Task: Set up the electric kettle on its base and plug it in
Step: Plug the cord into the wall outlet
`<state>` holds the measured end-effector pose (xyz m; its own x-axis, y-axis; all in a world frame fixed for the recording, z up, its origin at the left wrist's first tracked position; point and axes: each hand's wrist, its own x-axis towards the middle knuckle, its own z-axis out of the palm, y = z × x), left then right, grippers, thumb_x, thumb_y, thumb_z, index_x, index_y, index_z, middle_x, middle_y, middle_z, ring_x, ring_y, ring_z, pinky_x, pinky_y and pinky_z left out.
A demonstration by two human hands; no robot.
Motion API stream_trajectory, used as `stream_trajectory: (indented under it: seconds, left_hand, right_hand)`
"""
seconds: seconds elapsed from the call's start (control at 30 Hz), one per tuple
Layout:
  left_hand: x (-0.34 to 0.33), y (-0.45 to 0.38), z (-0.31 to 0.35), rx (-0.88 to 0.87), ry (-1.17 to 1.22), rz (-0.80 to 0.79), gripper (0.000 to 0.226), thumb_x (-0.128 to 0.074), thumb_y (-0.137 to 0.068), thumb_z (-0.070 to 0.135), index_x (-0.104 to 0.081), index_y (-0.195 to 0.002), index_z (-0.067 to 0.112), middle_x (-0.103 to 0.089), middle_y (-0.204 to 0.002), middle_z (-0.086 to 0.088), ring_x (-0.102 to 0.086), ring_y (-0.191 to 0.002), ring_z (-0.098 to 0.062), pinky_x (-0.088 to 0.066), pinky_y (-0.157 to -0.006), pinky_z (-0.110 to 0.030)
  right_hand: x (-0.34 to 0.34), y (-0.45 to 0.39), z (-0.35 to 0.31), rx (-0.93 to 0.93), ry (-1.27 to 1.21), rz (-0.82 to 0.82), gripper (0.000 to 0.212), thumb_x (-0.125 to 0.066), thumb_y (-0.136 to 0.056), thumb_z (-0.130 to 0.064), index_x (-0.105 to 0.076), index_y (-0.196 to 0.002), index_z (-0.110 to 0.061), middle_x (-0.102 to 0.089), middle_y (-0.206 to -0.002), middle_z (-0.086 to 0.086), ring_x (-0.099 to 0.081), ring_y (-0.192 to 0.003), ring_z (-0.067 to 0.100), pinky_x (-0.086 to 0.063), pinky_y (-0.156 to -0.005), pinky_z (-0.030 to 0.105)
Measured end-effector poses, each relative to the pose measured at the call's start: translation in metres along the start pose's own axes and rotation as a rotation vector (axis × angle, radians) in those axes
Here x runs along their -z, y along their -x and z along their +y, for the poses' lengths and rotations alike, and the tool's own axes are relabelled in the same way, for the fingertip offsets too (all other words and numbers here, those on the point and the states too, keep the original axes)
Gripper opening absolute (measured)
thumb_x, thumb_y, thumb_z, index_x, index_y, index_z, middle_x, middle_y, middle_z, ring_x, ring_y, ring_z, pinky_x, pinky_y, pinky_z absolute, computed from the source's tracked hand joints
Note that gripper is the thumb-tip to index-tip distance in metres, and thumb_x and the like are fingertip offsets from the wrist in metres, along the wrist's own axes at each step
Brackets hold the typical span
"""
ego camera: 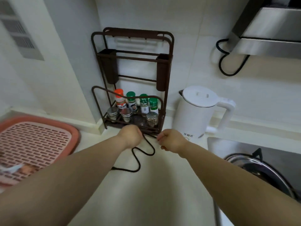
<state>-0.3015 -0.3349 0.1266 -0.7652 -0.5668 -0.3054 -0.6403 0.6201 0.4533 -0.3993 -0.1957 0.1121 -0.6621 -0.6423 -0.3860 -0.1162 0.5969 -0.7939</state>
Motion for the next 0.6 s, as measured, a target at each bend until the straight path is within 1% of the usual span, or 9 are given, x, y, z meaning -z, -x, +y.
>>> stream_trajectory:
  seconds: [0.07, 0.13, 0.27, 0.33, 0.4, 0.47, 0.5, 0.57, 0.6]
  left_hand:
    - [0.004, 0.009, -0.032, 0.079, -0.101, -0.052, 0.032, -0.048, -0.092, 0.013, -0.065, -0.117, 0.006, -0.064, -0.123, -0.012, -0.059, -0.116, -0.027, -0.047, -0.095, -0.031]
    - [0.004, 0.013, -0.057, 0.120, -0.133, -0.112, 0.036, -0.049, -0.093, 0.013, -0.060, -0.126, 0.008, -0.058, -0.132, -0.011, -0.054, -0.123, -0.025, -0.044, -0.100, -0.029]
    - [-0.007, 0.012, -0.082, 0.096, -0.090, -0.216, 0.046, -0.054, -0.093, 0.020, -0.047, -0.138, 0.013, -0.045, -0.145, -0.006, -0.043, -0.134, -0.021, -0.034, -0.108, -0.024]
    - [-0.016, 0.009, -0.082, 0.085, -0.021, -0.238, 0.052, -0.057, -0.092, 0.022, -0.043, -0.141, 0.016, -0.043, -0.147, -0.005, -0.043, -0.134, -0.021, -0.036, -0.105, -0.023]
    - [-0.024, 0.006, -0.077, 0.067, 0.040, -0.238, 0.058, -0.058, -0.091, 0.021, -0.037, -0.144, 0.018, -0.042, -0.148, -0.007, -0.045, -0.132, -0.022, -0.038, -0.102, -0.023]
    - [-0.031, 0.005, -0.070, 0.030, 0.075, -0.246, 0.065, -0.059, -0.090, 0.020, -0.029, -0.148, 0.017, -0.041, -0.149, -0.009, -0.044, -0.133, -0.024, -0.038, -0.105, -0.028]
    - [-0.034, 0.004, -0.065, 0.020, 0.093, -0.251, 0.069, -0.060, -0.090, 0.021, -0.024, -0.150, 0.018, -0.041, -0.149, -0.009, -0.043, -0.133, -0.025, -0.038, -0.106, -0.029]
    - [-0.038, 0.003, -0.057, 0.015, 0.103, -0.235, 0.078, -0.063, -0.088, 0.023, -0.017, -0.151, 0.020, -0.041, -0.148, -0.010, -0.043, -0.133, -0.026, -0.038, -0.105, -0.030]
    - [-0.039, 0.002, -0.052, 0.011, 0.105, -0.207, 0.080, -0.064, -0.086, 0.024, -0.017, -0.151, 0.020, -0.042, -0.147, -0.010, -0.044, -0.133, -0.027, -0.039, -0.103, -0.029]
  right_hand:
    - [-0.026, -0.005, -0.006, 0.058, 0.122, -0.032, 0.025, -0.055, -0.085, -0.004, -0.064, -0.108, -0.009, -0.058, -0.099, 0.010, -0.057, -0.081, 0.022, -0.049, -0.072, 0.032]
    - [-0.046, -0.010, -0.008, 0.090, 0.286, -0.002, 0.035, -0.055, -0.084, -0.006, -0.061, -0.117, -0.012, -0.053, -0.103, 0.004, -0.055, -0.095, 0.023, -0.046, -0.078, 0.029]
    - [-0.068, -0.017, -0.008, -0.004, 0.324, -0.006, 0.034, -0.048, -0.087, -0.006, -0.063, -0.116, -0.015, -0.056, -0.127, 0.009, -0.057, -0.112, 0.028, -0.047, -0.090, 0.030]
    - [-0.071, -0.019, -0.007, -0.017, 0.320, -0.027, 0.037, -0.045, -0.088, -0.005, -0.065, -0.117, -0.016, -0.054, -0.134, 0.009, -0.056, -0.113, 0.027, -0.048, -0.092, 0.032]
    - [-0.070, -0.019, -0.007, -0.011, 0.252, -0.008, 0.038, -0.043, -0.087, -0.002, -0.066, -0.114, -0.017, -0.053, -0.135, 0.009, -0.057, -0.106, 0.025, -0.050, -0.081, 0.031]
    - [-0.067, -0.017, -0.006, -0.017, 0.119, 0.013, 0.040, -0.044, -0.085, 0.002, -0.067, -0.113, -0.016, -0.058, -0.123, 0.011, -0.058, -0.091, 0.024, -0.050, -0.073, 0.030]
    - [-0.063, -0.015, -0.006, -0.023, 0.048, 0.025, 0.041, -0.044, -0.085, 0.004, -0.067, -0.114, -0.015, -0.061, -0.107, 0.010, -0.057, -0.079, 0.022, -0.049, -0.069, 0.030]
    - [-0.055, -0.009, -0.008, -0.032, -0.064, 0.029, 0.042, -0.043, -0.085, 0.006, -0.065, -0.116, -0.013, -0.055, -0.078, 0.005, -0.050, -0.061, 0.018, -0.049, -0.059, 0.028]
    - [-0.049, -0.006, -0.009, -0.032, -0.102, 0.028, 0.042, -0.042, -0.086, 0.006, -0.064, -0.116, -0.013, -0.052, -0.073, 0.004, -0.049, -0.058, 0.017, -0.049, -0.055, 0.026]
